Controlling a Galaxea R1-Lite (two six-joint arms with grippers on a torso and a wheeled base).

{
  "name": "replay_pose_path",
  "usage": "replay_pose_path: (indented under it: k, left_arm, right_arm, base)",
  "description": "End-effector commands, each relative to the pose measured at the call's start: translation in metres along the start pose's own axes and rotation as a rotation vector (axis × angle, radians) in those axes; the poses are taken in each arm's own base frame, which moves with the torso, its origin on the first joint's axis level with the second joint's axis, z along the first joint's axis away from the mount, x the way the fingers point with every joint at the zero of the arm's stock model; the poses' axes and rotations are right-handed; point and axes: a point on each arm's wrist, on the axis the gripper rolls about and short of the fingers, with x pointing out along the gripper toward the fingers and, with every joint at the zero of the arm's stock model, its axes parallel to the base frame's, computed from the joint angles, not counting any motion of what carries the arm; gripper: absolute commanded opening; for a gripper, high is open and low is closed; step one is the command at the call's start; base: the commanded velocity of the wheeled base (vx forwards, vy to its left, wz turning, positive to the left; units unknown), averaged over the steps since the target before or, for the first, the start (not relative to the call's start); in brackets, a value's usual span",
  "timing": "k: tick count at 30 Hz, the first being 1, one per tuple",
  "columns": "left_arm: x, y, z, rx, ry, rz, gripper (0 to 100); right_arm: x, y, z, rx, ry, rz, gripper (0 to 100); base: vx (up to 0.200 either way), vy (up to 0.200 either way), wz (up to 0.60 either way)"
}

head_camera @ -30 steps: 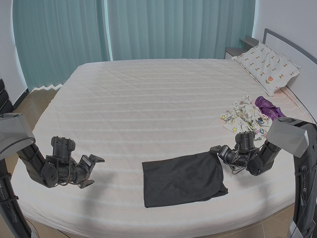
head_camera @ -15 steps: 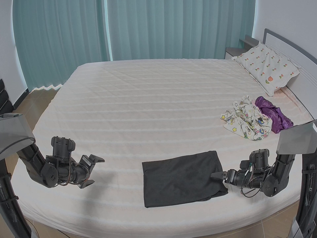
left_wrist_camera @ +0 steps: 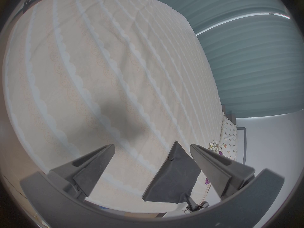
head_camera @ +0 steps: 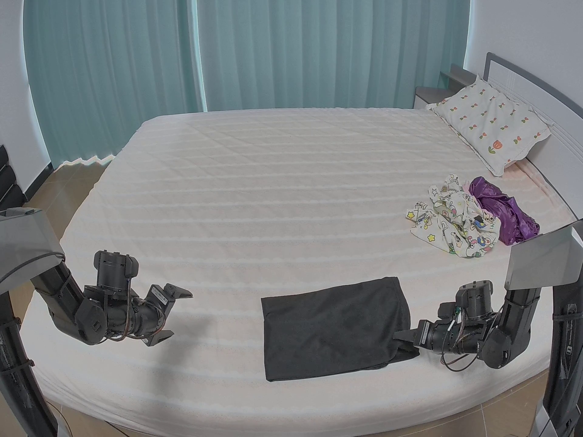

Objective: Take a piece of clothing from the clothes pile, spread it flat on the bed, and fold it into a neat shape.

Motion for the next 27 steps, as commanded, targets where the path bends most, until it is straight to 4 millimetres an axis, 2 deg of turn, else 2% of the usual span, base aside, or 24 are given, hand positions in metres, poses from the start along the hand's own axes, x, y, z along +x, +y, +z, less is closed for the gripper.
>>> replay_pose_path:
  k: [1,4,5,7,17,18,22,27]
  left_arm:
    - [0.000,0.000,0.000,-0.001,0.000,-0.001,100]
    - [0.000,0.000,0.000,0.000,0.000,0.000,100]
    - [0.000,0.000,0.000,0.000,0.000,0.000,100]
    - [0.000,0.000,0.000,-0.002,0.001,0.002,100]
    - [0.000,0.000,0.000,-0.002,0.000,0.000,100]
    - [0.000,0.000,0.000,-0.002,0.001,0.002,100]
    - [0.000,0.000,0.000,-0.002,0.000,0.000,100]
    - [0.000,0.000,0.000,-0.001,0.000,-0.001,100]
  right_arm:
    - [-0.010,0.000,-0.006,0.006,0.014,-0.014,0]
    - [-0.013,0.001,-0.005,0.008,0.009,-0.016,0]
    - [-0.023,0.000,-0.004,0.016,-0.006,-0.021,0]
    - [-0.027,0.002,-0.004,0.012,-0.008,-0.018,0]
    - [-0.027,-0.005,-0.009,-0.003,0.016,-0.045,0]
    - [-0.028,-0.006,-0.009,-0.008,0.017,-0.048,100]
    - [-0.027,-0.010,-0.012,-0.045,0.032,-0.062,100]
    - [-0.027,-0.015,0.004,-0.037,-0.037,-0.061,100]
  base:
    - [0.000,0.000,0.00]
    - [0.000,0.000,0.00]
    - [0.000,0.000,0.00]
    - [0.000,0.000,0.00]
    - [0.000,0.000,0.00]
    - [0.000,0.000,0.00]
    - [0.000,0.000,0.00]
    - [0.000,0.000,0.00]
